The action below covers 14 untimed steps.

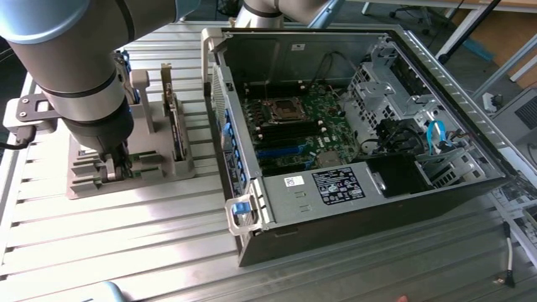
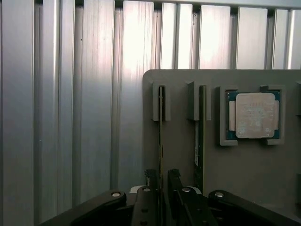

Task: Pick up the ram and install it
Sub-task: 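Pick up the ram and move it above insertion slot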

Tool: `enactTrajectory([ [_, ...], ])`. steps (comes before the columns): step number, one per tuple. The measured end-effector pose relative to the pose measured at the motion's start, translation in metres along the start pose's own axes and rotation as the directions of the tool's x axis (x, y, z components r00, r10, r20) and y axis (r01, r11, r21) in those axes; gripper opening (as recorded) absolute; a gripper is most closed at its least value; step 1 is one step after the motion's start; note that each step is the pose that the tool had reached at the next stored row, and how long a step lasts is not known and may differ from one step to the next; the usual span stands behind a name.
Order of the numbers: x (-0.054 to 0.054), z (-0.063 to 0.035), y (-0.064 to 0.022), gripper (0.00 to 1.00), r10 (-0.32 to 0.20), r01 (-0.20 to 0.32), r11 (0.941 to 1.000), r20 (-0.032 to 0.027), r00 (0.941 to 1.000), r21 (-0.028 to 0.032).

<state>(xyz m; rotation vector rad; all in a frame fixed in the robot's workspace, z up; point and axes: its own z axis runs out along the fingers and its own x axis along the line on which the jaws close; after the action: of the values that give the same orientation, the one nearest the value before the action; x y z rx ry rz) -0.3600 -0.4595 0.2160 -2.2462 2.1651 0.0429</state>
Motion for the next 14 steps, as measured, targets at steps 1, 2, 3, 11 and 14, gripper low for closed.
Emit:
enactTrajectory([
  [1, 0.0, -0.0001, 0.0, 0.24, 0.0, 0.0, 1.0, -0.0001, 1.0, -0.0001],
  [2, 0.0, 0.0001, 0.0, 0.24, 0.0, 0.0, 1.0, -0.0002, 1.0, -0.0002],
  [3, 0.0, 0.0004, 0.0, 0.24, 0.0, 0.0, 1.0, -0.0002, 1.0, -0.0002],
  [11, 0.0, 0.0029, -0.0001, 0.24, 0.0, 0.0, 1.0, 0.0, 1.0, -0.0001],
  [14, 0.0001, 0.0029, -0.002, 0.24, 0.0, 0.0, 1.0, 0.0, 1.0, -0.0001],
])
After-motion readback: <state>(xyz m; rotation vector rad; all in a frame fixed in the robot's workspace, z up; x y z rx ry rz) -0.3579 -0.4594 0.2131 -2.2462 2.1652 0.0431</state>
